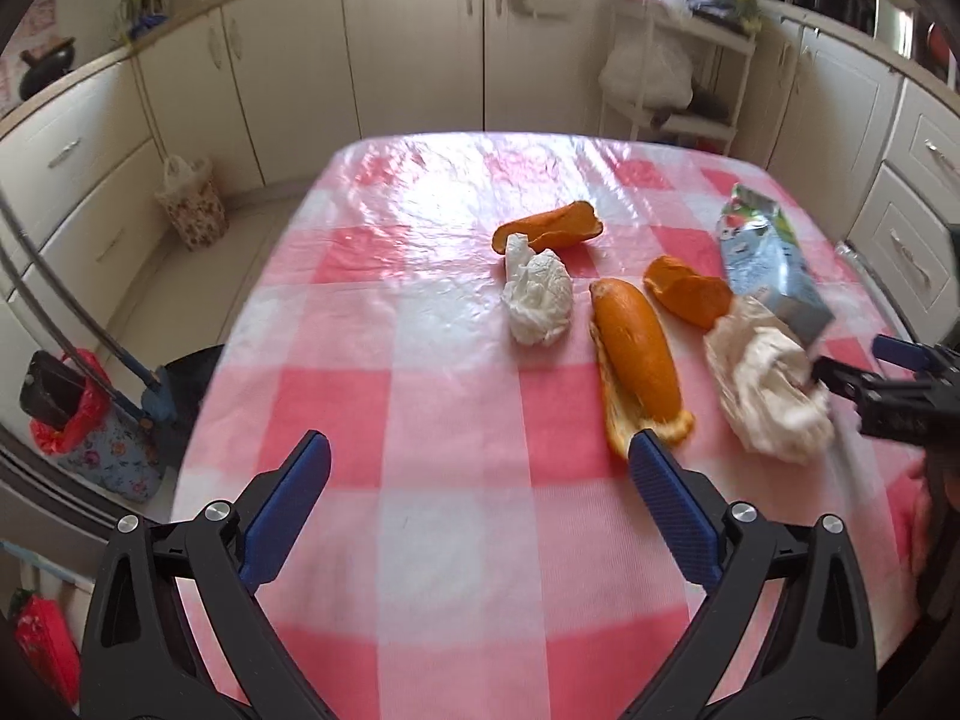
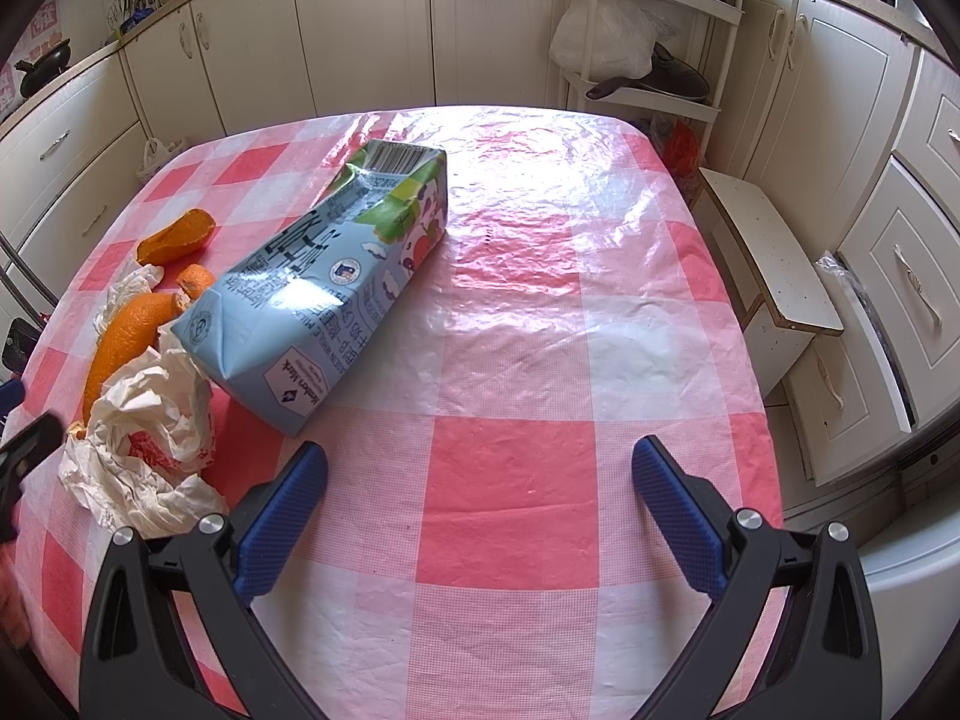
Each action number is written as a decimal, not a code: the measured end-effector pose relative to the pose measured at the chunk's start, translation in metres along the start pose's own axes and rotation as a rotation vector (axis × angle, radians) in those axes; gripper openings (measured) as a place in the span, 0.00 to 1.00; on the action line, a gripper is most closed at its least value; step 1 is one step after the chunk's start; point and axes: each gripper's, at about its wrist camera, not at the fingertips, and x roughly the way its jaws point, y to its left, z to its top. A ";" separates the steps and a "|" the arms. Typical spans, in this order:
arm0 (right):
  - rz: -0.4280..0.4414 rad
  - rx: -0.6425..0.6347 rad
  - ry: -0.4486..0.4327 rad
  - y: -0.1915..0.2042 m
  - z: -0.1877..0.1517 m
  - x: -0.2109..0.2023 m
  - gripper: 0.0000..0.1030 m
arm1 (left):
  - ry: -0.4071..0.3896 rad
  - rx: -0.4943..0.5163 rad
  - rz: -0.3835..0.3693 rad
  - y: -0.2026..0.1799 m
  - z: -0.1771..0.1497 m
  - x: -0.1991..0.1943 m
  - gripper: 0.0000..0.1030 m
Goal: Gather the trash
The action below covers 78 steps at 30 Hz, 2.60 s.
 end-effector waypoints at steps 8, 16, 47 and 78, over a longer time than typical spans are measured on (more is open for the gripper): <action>0.000 0.000 0.000 0.000 0.000 0.000 0.94 | -0.120 -0.088 0.058 0.026 -0.030 -0.063 0.93; 0.001 -0.001 0.000 0.000 0.000 0.000 0.94 | -0.170 -0.124 0.024 0.032 -0.039 -0.089 0.93; 0.002 -0.001 -0.001 -0.001 0.000 0.000 0.94 | -0.233 -0.046 0.084 0.008 -0.032 -0.120 0.93; 0.003 -0.002 -0.001 0.000 0.000 0.000 0.94 | -0.256 -0.044 0.136 0.009 -0.029 -0.127 0.93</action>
